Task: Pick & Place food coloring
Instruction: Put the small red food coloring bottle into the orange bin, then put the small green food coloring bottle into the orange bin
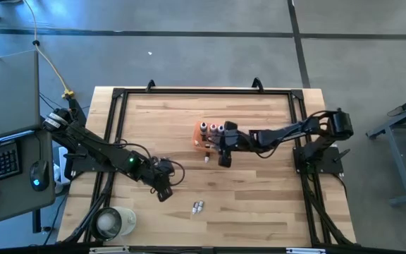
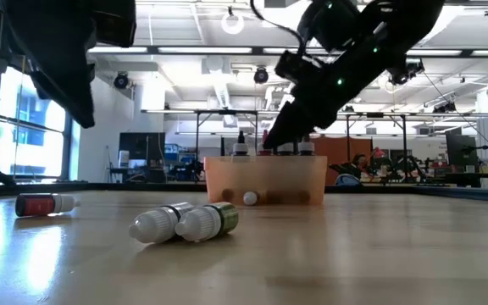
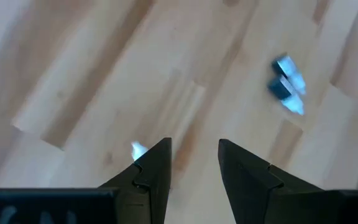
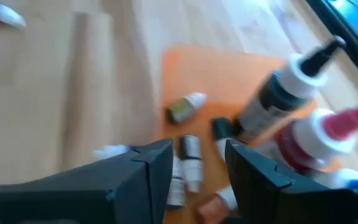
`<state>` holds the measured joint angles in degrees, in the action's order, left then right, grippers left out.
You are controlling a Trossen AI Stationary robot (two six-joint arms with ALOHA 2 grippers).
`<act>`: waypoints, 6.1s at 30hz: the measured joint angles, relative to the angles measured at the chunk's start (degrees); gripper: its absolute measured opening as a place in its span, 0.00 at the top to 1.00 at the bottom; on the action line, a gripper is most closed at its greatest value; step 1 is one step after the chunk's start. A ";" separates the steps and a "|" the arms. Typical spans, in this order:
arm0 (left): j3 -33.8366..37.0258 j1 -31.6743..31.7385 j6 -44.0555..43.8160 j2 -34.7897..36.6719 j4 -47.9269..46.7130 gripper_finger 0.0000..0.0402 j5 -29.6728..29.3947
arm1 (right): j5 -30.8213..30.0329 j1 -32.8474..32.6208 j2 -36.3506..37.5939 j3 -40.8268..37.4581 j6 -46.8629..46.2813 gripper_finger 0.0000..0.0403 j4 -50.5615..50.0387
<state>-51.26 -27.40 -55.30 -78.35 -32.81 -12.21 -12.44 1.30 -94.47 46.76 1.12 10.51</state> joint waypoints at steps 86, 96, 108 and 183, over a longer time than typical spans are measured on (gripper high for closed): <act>-19.11 16.85 22.87 -19.22 -3.92 0.83 -5.51 | 1.49 -12.32 14.22 0.00 -1.13 0.65 2.60; -24.33 31.08 43.45 -20.06 2.13 0.83 -0.38 | 1.48 -12.31 14.22 0.00 -1.13 0.65 2.55; -24.24 37.18 46.44 -28.98 7.45 0.71 6.61 | 2.36 -11.43 14.17 0.02 -1.13 0.65 3.38; 0.49 14.99 19.21 2.21 1.46 0.51 -8.08 | 21.25 -20.52 -26.92 15.93 8.31 0.67 15.48</act>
<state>-50.76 -12.40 -36.10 -76.14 -31.35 -20.29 8.81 -19.22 -121.38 62.70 9.43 25.99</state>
